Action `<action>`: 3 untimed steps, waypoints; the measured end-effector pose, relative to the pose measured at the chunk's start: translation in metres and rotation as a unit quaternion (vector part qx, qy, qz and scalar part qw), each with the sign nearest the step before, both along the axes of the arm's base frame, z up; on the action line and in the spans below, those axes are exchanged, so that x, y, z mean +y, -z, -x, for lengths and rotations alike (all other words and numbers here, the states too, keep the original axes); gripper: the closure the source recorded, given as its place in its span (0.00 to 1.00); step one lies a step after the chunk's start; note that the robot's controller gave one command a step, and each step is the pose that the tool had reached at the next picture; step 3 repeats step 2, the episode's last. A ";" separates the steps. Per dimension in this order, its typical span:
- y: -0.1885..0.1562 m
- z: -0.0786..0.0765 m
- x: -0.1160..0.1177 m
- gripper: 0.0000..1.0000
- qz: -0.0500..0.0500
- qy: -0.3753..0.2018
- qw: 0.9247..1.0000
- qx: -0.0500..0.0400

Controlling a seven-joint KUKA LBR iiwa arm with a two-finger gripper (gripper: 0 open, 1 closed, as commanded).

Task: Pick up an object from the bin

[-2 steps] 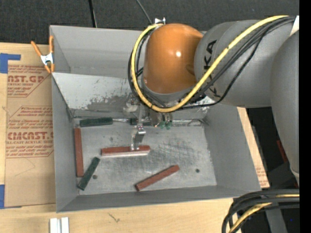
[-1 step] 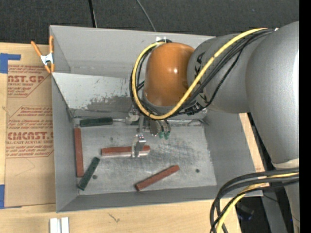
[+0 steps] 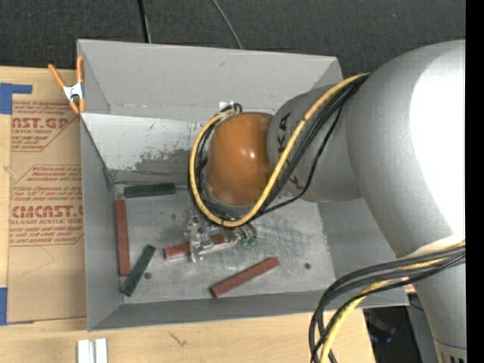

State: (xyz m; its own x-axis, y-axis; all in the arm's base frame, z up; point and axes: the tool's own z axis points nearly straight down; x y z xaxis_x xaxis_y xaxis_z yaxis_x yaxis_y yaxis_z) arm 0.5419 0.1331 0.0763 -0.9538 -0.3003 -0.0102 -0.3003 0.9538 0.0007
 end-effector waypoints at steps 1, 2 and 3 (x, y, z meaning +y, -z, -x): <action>0.000 0.000 0.000 1.00 0.000 0.000 1.000 0.000; -0.175 0.004 0.000 1.00 0.001 -0.014 1.000 0.000; -0.175 0.004 0.000 1.00 0.001 -0.014 1.000 0.000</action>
Offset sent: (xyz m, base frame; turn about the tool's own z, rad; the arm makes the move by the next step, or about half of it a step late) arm -0.0056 -0.0013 0.1712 -0.0274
